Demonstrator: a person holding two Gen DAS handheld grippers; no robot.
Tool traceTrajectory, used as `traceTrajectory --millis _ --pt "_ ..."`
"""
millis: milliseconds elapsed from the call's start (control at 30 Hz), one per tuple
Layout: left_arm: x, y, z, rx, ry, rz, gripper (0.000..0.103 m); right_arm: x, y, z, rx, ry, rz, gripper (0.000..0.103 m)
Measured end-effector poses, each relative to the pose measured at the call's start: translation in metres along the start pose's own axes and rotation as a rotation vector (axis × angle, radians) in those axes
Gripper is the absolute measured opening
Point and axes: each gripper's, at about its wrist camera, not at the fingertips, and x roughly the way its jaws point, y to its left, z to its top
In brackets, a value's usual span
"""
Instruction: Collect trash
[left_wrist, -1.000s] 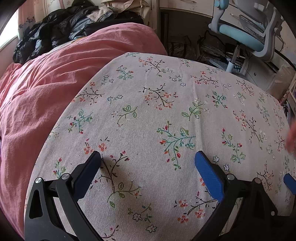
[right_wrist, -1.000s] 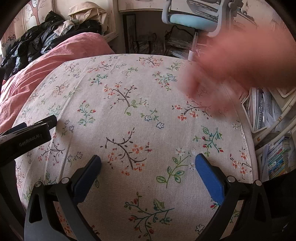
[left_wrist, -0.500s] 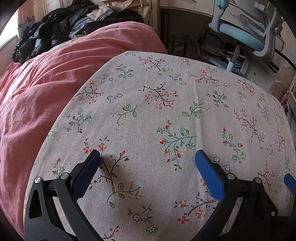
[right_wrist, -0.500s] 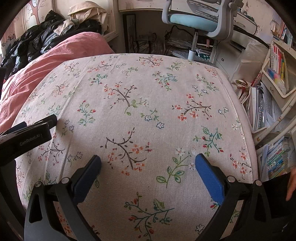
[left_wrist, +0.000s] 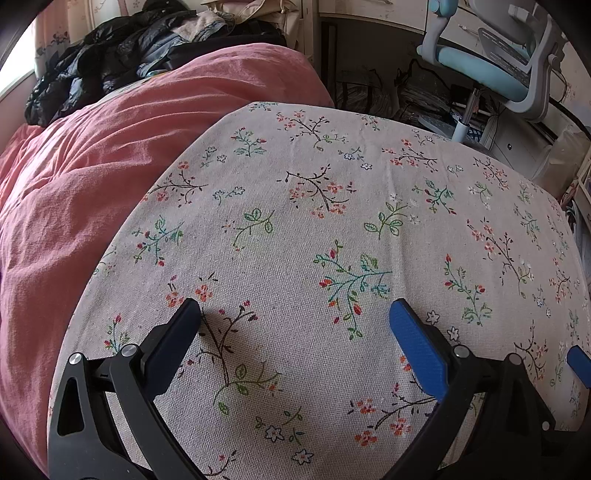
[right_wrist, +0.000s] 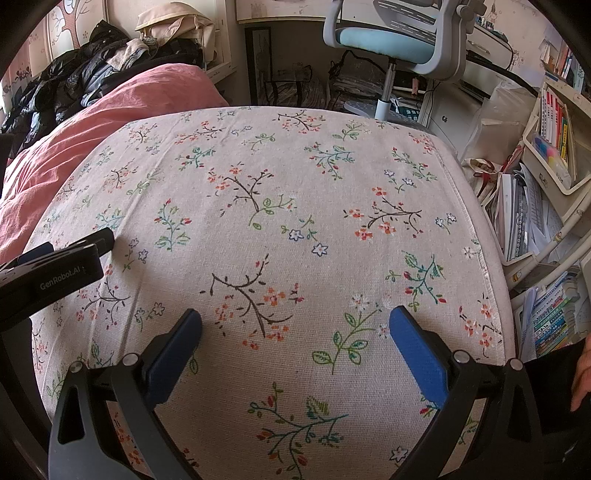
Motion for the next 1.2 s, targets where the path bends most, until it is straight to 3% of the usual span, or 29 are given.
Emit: traceTrajectory --millis 1200 --pt "-0.0014 0.0005 0.0024 0.000 -0.006 0.008 0.097 0.0001 -0.0002 -0.0006 0.001 -0.001 0.001 0.097"
